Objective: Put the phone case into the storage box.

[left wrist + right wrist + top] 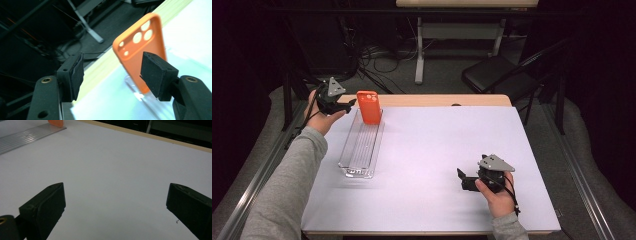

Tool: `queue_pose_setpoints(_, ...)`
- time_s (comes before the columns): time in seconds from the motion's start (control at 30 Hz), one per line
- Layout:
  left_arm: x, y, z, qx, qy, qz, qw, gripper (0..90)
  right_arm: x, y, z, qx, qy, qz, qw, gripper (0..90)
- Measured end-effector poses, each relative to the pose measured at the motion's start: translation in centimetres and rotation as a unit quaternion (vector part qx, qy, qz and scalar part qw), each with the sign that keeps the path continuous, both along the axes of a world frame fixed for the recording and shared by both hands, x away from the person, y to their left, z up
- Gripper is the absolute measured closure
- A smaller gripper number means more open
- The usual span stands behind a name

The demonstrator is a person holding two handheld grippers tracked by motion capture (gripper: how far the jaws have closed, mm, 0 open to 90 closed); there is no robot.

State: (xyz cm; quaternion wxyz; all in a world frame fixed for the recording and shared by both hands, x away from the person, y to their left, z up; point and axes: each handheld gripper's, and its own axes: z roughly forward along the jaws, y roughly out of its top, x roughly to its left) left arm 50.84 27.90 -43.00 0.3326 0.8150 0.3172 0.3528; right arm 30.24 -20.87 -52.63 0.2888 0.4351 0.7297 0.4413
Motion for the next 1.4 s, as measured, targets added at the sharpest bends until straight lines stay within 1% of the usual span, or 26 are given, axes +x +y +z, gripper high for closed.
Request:
queue_pose_setpoints(0.1,-0.4,0.3,0.6,-0.039,0.010,-0.001,0.9992,32.8,0.0,0.0,0.0,0.000,0.000,0.000,1.0000,2.1)
queue_pose_setpoints(0.13,-0.5,0.4,0.8,-0.056,0.014,-0.001,0.9983,32.3,0.0,0.0,0.0,0.000,0.000,0.000,1.0000,2.1)
queue_pose_setpoints(0.2,-0.8,0.5,1.1,-0.081,0.021,-0.003,0.9965,30.6,0.0,0.0,0.0,-0.001,0.001,0.001,1.0000,2.1)
queue_pose_setpoints(0.23,-0.9,0.6,1.2,-0.089,0.023,-0.005,0.9957,30.0,0.0,0.0,0.0,-0.001,0.002,0.000,1.0000,2.1)
queue_pose_setpoints(0.27,-1.0,0.6,1.3,-0.093,0.026,-0.007,0.9953,29.1,0.0,0.0,0.0,-0.001,0.002,0.000,1.0000,2.1)
queue_pose_setpoints(0.33,-1.2,0.6,1.5,-0.109,0.032,-0.013,0.9935,27.6,0.0,0.0,0.0,0.000,0.001,-0.001,1.0000,2.1)
queue_pose_setpoints(0.4,-1.3,0.6,1.7,-0.120,0.042,-0.015,0.9918,23.9,0.0,0.0,0.0,0.000,0.001,-0.001,1.0000,2.1)
queue_pose_setpoints(0.5,-1.6,0.6,1.8,-0.137,0.057,-0.024,0.9886,21.7,0.0,0.0,0.0,-0.001,0.002,0.000,1.0000,2.1)
queue_pose_setpoints(0.57,-1.8,0.4,1.9,-0.143,0.065,-0.027,0.9872,18.3,0.0,0.0,0.0,-0.001,0.001,0.001,1.0000,2.1)
queue_pose_setpoints(0.63,-2.0,0.3,2.1,-0.149,0.070,-0.030,0.9859,17.0,0.0,0.0,0.0,-0.001,0.002,0.001,1.0000,2.1)
queue_pose_setpoints(0.7,-2.2,0.2,2.3,-0.157,0.075,-0.035,0.9842,15.7,0.0,0.0,0.0,0.000,0.002,0.000,1.0000,2.1)
queue_pose_setpoints(0.8,-2.5,0.2,2.5,-0.161,0.077,-0.039,0.9832,15.4,0.0,-0.1,0.0,0.000,0.002,0.001,1.0000,2.1)
queue_pose_setpoints(0.87,-2.8,0.1,2.8,-0.172,0.082,-0.043,0.9807,15.3,0.0,-0.1,0.1,0.001,0.000,-0.001,1.0000,2.1)
queue_pose_setpoints(0.93,-3.1,0.1,3.0,-0.177,0.085,-0.048,0.9795,14.9,0.0,-0.1,0.1,0.000,-0.001,-0.002,1.0000,2.1)
queue_pose_setpoints(1.0,-3.5,-0.1,3.1,-0.178,0.089,-0.053,0.9785,13.4,0.0,-0.1,0.2,0.005,-0.003,-0.005,1.0000,2.1)
queue_pose_setpoints(1.1,-4.2,-0.4,3.3,-0.187,0.092,-0.063,0.9759,12.0,0.0,-0.2,0.3,0.009,-0.002,-0.003,1.0000,2.1)
queue_pose_setpoints(1.13,-4.4,-0.5,3.3,-0.188,0.093,-0.064,0.9756,11.9,0.0,-0.2,0.4,0.008,-0.002,-0.002,1.0000,2.1)
queue_pose_setpoints(1.2,-5.0,-0.7,3.5,-0.183,0.092,-0.069,0.9763,11.9,-0.1,-0.2,0.6,0.014,-0.002,0.001,0.9999,1.9)
queue_pose_setpoints(1.23,-5.5,-0.8,3.7,-0.188,0.095,-0.072,0.9750,11.9,-0.1,-0.2,0.7,0.014,-0.003,0.003,0.9999,1.7)
queue_pose_setpoints(1.27,-5.7,-0.8,3.8,-0.190,0.097,-0.072,0.9744,11.9,-0.2,-0.2,0.8,0.016,-0.007,0.004,0.9998,1.4)
queue_pose_setpoints(1.3,-6.2,-0.9,3.9,-0.194,0.096,-0.070,0.9738,11.9,-0.2,-0.2,0.9,0.015,-0.006,0.007,0.9999,0.8)
queue_pose_setpoints(1.33,-6.6,-1.0,4.0,-0.190,0.099,-0.069,0.9744,11.9,-0.3,-0.2,1.0,0.016,-0.006,0.007,0.9998,0.4)
queue_pose_setpoints(1.37,-6.9,-1.1,4.1,-0.188,0.096,-0.068,0.9751,11.9,-0.4,-0.2,1.0,0.016,-0.007,0.007,0.9998,0.0)
queue_pose_setpoints(1.4,-7.5,-1.2,4.2,-0.181,0.091,-0.069,0.9769,12.0,-0.4,-0.2,1.0,0.017,-0.007,0.007,0.9998,0.0)
